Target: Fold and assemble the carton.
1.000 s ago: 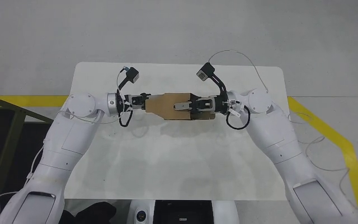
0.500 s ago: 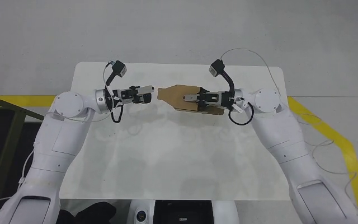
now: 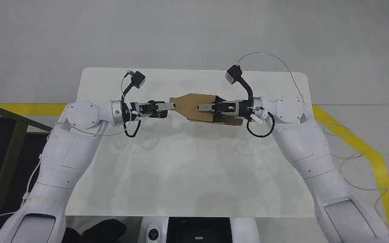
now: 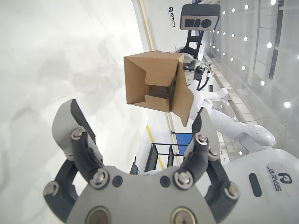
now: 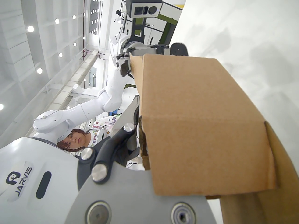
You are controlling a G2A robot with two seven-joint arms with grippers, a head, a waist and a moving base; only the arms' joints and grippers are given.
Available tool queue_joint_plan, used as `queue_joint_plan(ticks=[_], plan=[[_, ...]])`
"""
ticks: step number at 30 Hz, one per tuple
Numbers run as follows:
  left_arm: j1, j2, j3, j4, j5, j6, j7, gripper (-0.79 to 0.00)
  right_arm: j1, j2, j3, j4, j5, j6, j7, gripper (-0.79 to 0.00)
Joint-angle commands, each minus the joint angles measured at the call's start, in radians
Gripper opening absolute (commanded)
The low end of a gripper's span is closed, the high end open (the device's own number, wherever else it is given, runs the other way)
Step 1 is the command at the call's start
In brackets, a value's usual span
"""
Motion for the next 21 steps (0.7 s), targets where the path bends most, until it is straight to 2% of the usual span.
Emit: queue_joint_plan(ticks=[1,21], plan=[[-0.002,-0.001,0.003,0.012,-0.002,0.004,0.001,0.0,-0.001,0.0,0.001,-0.006,0.005,-0.001,0.003,-0.785],[-0.007,-0.005,0.026,0.026,-0.033,0.003,-0.018,0.0,-0.007,-0.006,-0.015,-0.079,0.1,-0.008,0.035,-0.785]])
